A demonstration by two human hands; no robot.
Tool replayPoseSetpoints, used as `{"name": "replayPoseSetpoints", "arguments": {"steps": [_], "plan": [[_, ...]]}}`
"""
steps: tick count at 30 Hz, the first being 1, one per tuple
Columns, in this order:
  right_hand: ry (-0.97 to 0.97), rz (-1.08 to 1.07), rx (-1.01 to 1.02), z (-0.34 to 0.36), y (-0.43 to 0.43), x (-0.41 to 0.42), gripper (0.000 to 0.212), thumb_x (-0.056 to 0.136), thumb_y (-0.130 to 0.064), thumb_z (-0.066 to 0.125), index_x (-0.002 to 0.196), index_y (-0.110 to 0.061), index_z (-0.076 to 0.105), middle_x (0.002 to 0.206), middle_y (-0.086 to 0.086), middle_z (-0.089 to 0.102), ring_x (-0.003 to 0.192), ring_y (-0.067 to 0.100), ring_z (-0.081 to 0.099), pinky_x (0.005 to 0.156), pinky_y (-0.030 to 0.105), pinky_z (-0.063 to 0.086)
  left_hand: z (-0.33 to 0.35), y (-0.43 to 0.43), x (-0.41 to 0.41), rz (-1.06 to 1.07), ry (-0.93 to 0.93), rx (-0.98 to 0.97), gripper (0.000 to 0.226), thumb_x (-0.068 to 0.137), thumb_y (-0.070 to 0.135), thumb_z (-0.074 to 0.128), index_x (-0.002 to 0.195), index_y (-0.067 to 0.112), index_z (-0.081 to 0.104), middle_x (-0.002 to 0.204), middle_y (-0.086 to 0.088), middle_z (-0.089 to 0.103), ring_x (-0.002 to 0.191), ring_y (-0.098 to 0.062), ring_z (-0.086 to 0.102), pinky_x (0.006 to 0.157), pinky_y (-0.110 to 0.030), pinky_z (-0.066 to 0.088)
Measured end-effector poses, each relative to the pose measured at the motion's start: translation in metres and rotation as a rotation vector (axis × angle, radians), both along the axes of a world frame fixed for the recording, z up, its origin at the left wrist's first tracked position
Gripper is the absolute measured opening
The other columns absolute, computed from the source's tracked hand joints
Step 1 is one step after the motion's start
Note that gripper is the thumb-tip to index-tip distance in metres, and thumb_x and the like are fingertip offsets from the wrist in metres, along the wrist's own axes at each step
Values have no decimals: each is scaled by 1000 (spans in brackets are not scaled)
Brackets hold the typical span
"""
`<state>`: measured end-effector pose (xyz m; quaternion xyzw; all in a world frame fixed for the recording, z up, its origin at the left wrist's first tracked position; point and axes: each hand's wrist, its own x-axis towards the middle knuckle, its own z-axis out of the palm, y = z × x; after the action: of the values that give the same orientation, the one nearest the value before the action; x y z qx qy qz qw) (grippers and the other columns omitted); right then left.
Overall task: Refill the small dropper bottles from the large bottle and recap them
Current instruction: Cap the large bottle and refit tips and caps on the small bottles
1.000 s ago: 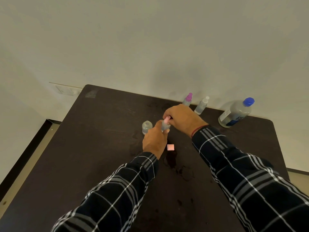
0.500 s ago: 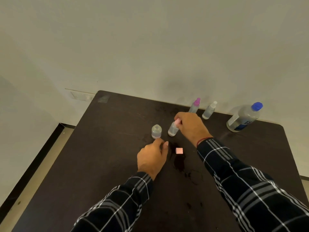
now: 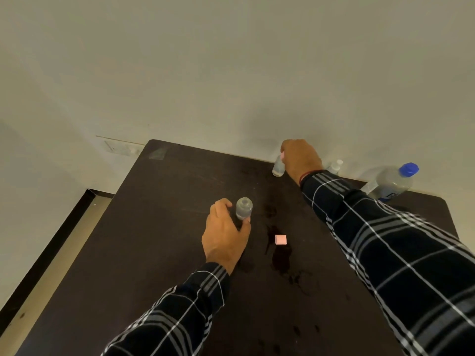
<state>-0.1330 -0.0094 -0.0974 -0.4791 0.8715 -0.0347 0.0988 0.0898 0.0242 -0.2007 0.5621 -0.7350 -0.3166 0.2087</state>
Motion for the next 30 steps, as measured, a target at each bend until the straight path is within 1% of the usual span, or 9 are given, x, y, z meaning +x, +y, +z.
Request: {"name": "replayPoseSetpoints", "arguments": {"steps": [4, 7, 11, 13, 16, 19, 23, 27, 30], "plan": [[-11, 10, 76, 10, -6, -1, 21, 77, -1, 74, 93, -4, 61, 99, 16, 64, 91, 36, 66, 75, 37, 54, -6, -3, -2, -16, 5, 10, 61, 77, 52, 73, 122, 39, 33, 113, 16, 45, 104, -6, 51, 73, -30, 50], [14, -4, 77, 14, -3, 1, 32, 78, -5, 77, 104, -2, 59, 103, 15, 61, 93, 35, 65, 81, 41, 55, -8, -5, -5, -33, 0, 28, 65, 77, 51, 74, 126, 39, 33, 120, 15, 46, 111, -7, 50, 80, -31, 52], [143, -35, -191, 17, 22, 17, 27, 88, -11, 68, 112, -7, 55, 107, 11, 56, 82, 30, 61, 68, 38, 49, -8, -8, -9, -40, -15, 56, 64, 79, 50, 73, 130, 35, 38, 126, 12, 48, 116, -10, 50, 84, -32, 51], [-24, -6, -263, 11, 48, 28, 20, 95, -23, 63, 112, -14, 56, 103, 5, 60, 83, 21, 61, 74, 33, 51, -8, -8, -10, -40, -33, 58, 60, 81, 49, 72, 130, 34, 41, 128, 11, 49, 116, -11, 50, 85, -34, 51], [-327, 38, 116, -7, 90, 51, 37, 89, -52, 65, 113, -25, 57, 103, -3, 61, 93, 13, 60, 86, 34, 54, -6, -6, -9, -46, -57, 36, 51, 85, 48, 68, 128, 34, 45, 126, 11, 52, 115, -12, 51, 83, -34, 51], [-303, -13, 368, -31, 114, 72, 58, 78, -66, 69, 116, -25, 54, 108, -2, 59, 96, 17, 59, 82, 34, 54, -2, -4, -9, -45, -89, 10, 50, 87, 48, 66, 131, 33, 46, 127, 10, 54, 115, -13, 51, 84, -34, 52], [-232, -49, 365, -56, 126, 88, 50, 83, -42, 76, 122, -21, 52, 118, 6, 58, 106, 26, 61, 84, 37, 54, 1, -7, -10, -94, -116, -15, 53, 89, 48, 63, 136, 37, 42, 129, 8, 53, 116, -17, 52, 87, -38, 52], [-267, -51, 288, -66, 131, 89, 22, 97, -29, 58, 117, -22, 59, 116, 5, 57, 103, 24, 61, 86, 37, 55, 3, -12, -10, -118, -145, 17, 54, 88, 48, 64, 136, 36, 44, 131, 6, 54, 118, -19, 53, 90, -40, 52], [-376, -108, -11, -60, 123, 78, 19, 99, -27, 54, 113, -23, 66, 111, 0, 63, 100, 15, 62, 87, 31, 53, 4, -13, -9, -138, -146, 24, 54, 88, 47, 65, 136, 36, 44, 131, 6, 54, 118, -18, 53, 91, -41, 52]]}}
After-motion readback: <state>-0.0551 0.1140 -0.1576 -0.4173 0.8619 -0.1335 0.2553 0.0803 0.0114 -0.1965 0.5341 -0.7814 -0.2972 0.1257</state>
